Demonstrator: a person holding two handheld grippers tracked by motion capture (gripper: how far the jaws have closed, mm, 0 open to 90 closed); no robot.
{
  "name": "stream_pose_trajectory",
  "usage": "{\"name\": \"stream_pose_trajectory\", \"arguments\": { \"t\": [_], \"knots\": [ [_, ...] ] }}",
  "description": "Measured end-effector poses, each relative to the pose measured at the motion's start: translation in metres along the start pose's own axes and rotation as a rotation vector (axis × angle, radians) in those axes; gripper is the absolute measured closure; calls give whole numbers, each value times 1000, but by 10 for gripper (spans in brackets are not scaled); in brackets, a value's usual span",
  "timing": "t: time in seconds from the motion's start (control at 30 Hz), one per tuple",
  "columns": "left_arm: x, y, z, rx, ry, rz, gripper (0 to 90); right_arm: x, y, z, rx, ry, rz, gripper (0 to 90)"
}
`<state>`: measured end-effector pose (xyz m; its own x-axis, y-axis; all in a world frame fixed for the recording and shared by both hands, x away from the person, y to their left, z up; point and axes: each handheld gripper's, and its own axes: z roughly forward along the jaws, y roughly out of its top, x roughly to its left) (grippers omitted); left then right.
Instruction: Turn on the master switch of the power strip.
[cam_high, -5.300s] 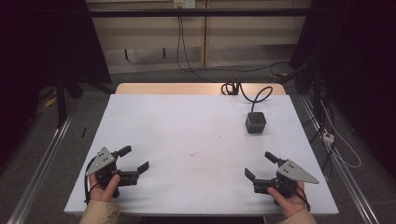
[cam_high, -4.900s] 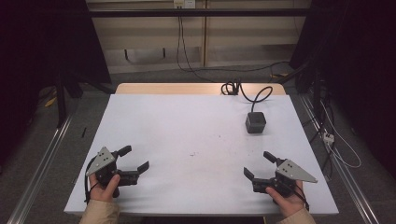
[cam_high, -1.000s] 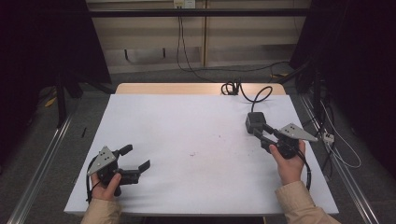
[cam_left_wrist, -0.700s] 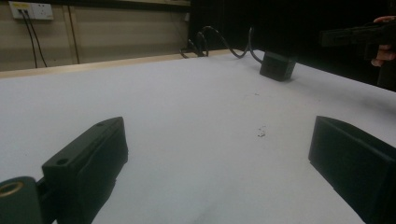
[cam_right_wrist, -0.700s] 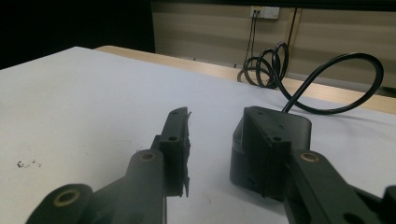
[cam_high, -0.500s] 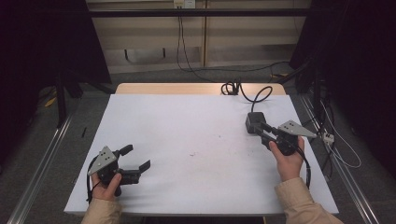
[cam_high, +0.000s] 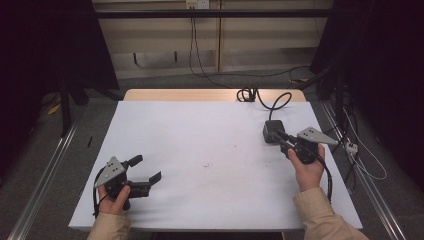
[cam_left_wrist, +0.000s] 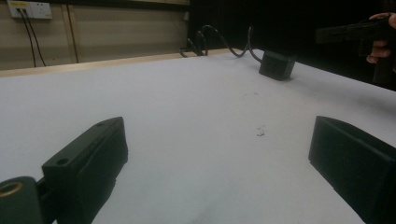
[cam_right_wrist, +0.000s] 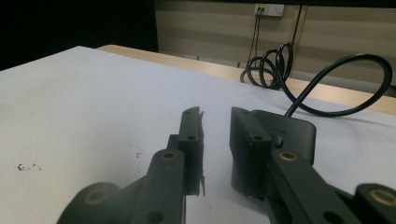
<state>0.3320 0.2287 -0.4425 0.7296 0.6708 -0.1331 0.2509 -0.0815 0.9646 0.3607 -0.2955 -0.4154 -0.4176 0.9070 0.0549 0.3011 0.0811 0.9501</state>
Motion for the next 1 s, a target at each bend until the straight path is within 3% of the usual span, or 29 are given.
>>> {"name": "stream_pose_trajectory", "arguments": {
  "t": [1.0],
  "knots": [
    [0, 0, 0, 0, -2, -2, 42, -12, 4, 12, 11, -11, -1, 852]
  ]
}}
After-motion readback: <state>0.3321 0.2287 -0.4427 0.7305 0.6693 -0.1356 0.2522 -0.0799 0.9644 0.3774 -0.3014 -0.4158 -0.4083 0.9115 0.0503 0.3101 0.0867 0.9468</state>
